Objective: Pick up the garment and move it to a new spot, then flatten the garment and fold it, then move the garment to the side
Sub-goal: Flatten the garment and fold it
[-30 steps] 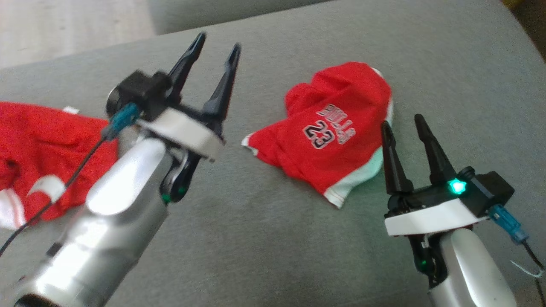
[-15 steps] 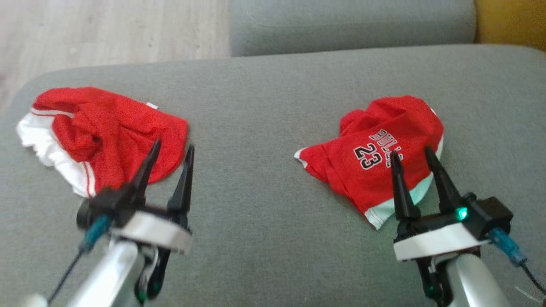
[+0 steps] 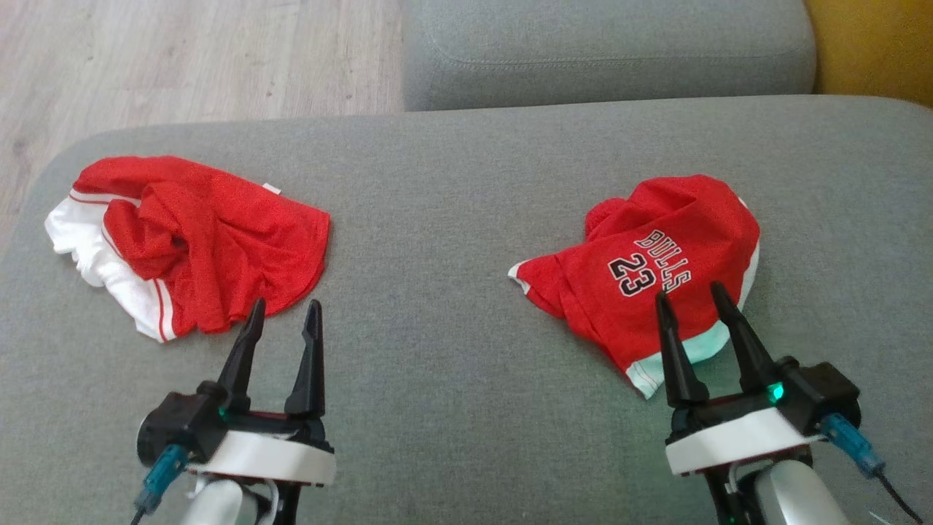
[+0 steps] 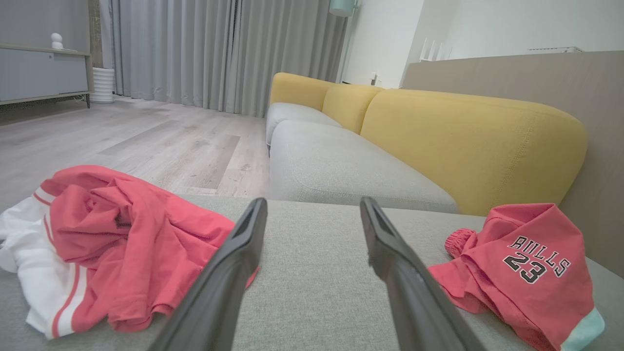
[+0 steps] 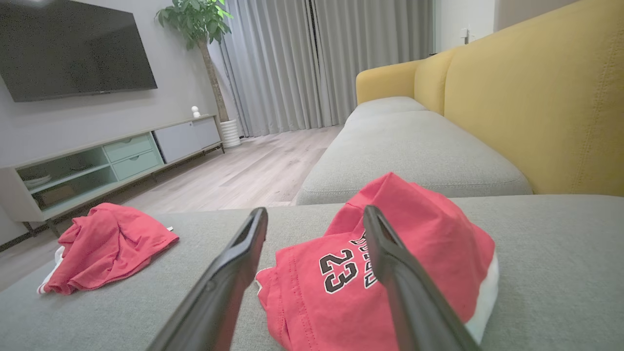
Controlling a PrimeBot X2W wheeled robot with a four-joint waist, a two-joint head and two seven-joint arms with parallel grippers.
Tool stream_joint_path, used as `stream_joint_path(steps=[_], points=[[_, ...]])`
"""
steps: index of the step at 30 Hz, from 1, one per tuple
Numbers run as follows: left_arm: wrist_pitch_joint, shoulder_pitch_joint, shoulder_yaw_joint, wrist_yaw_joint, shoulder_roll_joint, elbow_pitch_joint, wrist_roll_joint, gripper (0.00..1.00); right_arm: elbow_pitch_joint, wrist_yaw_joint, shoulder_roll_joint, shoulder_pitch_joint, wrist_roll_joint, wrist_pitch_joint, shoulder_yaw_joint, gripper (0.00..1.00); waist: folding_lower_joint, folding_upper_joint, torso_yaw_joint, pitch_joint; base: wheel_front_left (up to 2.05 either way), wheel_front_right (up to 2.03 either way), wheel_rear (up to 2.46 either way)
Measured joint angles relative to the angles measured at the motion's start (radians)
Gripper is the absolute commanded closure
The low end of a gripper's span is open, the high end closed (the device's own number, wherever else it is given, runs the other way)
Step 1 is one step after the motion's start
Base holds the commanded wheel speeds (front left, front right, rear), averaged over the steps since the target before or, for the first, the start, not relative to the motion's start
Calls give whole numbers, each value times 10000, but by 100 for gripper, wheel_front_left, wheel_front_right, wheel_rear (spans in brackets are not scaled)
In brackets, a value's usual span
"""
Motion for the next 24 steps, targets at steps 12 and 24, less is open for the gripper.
stream_joint_path(steps=[12,24], points=[[0,-186,520,-815,-811,422,750,0,1565,0,-2,-1132,-1948,376,472,0,1,0,496,521,0,0,0],[0,-702,631,-1124,-1221,809,819,0,4134,0,-10,-2576,-3012,1987,40,0,2,0,1335,1195,0,0,0]])
